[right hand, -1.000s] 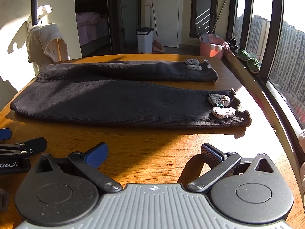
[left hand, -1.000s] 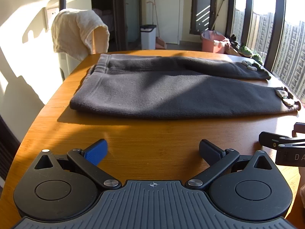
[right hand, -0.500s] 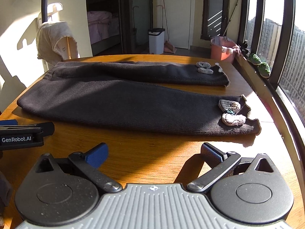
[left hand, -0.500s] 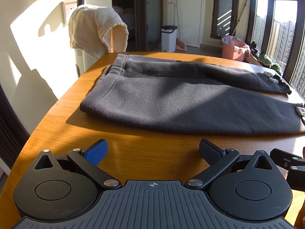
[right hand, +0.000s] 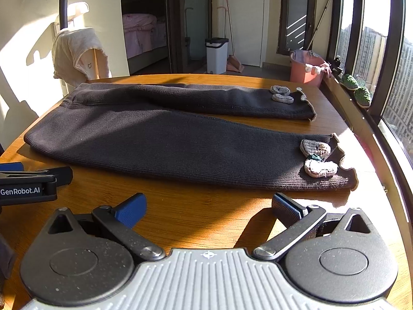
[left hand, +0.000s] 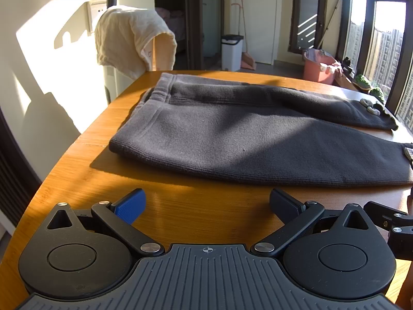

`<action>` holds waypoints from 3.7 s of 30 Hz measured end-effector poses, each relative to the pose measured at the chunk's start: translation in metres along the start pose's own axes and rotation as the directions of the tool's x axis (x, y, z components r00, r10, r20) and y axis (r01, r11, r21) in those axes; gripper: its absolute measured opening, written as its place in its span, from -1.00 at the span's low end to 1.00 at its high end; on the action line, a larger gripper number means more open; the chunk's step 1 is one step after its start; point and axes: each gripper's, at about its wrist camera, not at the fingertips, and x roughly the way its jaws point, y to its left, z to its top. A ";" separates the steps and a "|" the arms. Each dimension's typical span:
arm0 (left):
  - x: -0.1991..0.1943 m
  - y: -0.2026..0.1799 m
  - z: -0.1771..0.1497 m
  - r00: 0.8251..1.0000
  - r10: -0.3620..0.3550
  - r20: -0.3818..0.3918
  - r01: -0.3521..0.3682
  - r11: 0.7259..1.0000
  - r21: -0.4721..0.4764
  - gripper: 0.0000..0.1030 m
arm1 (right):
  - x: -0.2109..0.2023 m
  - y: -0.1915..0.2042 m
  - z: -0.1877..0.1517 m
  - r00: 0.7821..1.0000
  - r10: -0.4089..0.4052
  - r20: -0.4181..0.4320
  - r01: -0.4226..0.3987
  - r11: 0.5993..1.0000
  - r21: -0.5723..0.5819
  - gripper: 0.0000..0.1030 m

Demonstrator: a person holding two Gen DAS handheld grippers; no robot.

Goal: Fold clothes

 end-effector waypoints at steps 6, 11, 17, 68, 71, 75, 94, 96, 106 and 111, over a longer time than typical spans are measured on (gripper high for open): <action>-0.001 0.001 0.000 1.000 -0.002 -0.002 0.002 1.000 0.000 1.00 | 0.000 -0.006 -0.001 0.997 -0.080 -0.002 0.080 0.995 0.065 1.00; -0.001 0.000 0.000 1.000 -0.005 -0.005 0.005 1.000 0.009 1.00 | 0.000 -0.005 -0.001 0.994 -0.106 -0.006 0.106 0.991 0.084 1.00; -0.001 0.001 0.000 1.000 -0.014 -0.005 0.014 1.000 0.008 1.00 | -0.002 -0.005 0.000 0.993 -0.113 -0.023 0.114 0.989 0.094 1.00; 0.093 0.090 0.141 0.990 -0.142 -0.021 0.140 0.988 -0.066 0.95 | 0.006 -0.081 0.057 0.993 0.102 0.057 -0.105 0.993 0.047 0.00; 0.111 0.086 0.136 0.988 -0.141 -0.068 0.140 0.990 -0.022 0.95 | 0.020 -0.109 0.088 0.995 0.043 0.090 -0.051 0.995 0.088 0.00; 0.122 0.089 0.128 0.980 -0.177 -0.087 0.172 0.983 -0.060 0.84 | 0.062 -0.148 0.119 0.997 0.009 0.078 -0.027 0.971 0.236 0.00; 0.044 0.095 0.128 0.953 -0.280 0.117 0.279 0.960 0.029 -0.20 | -0.016 -0.156 0.096 0.970 0.049 0.240 -0.106 0.967 0.232 -0.87; 0.009 0.104 0.111 0.943 -0.286 0.172 0.280 0.958 0.060 -0.18 | -0.039 -0.159 0.066 0.974 0.016 0.226 -0.070 0.970 0.232 -0.86; -0.084 0.122 0.002 0.939 -0.316 0.136 0.298 0.944 0.139 -0.04 | -0.089 -0.187 -0.020 0.978 -0.069 0.197 -0.004 0.937 0.349 -0.63; -0.091 0.137 0.004 0.924 -0.335 0.186 0.344 0.939 -0.019 0.63 | -0.074 -0.169 -0.018 0.983 0.009 0.185 -0.066 0.950 0.304 -0.08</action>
